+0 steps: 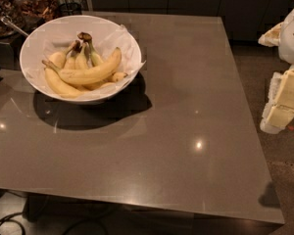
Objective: Pick banana from white bowl
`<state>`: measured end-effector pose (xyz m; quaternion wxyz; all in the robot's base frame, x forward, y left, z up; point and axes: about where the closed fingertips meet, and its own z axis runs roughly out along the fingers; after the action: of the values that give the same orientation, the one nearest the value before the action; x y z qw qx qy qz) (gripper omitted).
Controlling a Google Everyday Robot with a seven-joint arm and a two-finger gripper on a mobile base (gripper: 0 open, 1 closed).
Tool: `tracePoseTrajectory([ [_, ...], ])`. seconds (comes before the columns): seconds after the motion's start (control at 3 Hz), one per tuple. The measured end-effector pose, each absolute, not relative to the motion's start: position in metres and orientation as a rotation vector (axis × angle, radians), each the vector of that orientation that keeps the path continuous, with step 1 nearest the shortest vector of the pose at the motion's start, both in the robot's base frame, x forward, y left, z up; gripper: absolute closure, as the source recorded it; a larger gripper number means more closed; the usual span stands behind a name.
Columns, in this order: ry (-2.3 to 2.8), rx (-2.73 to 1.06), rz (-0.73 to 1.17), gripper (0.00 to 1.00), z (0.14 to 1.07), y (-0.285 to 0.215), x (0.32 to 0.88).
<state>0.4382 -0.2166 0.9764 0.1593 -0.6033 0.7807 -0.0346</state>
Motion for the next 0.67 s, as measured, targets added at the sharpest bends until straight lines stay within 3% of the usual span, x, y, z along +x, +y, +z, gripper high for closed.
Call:
tracePoseTrajectory([
  [0.67,2.268,-1.712,-0.127,0.0,0.9759,-0.214,0.441],
])
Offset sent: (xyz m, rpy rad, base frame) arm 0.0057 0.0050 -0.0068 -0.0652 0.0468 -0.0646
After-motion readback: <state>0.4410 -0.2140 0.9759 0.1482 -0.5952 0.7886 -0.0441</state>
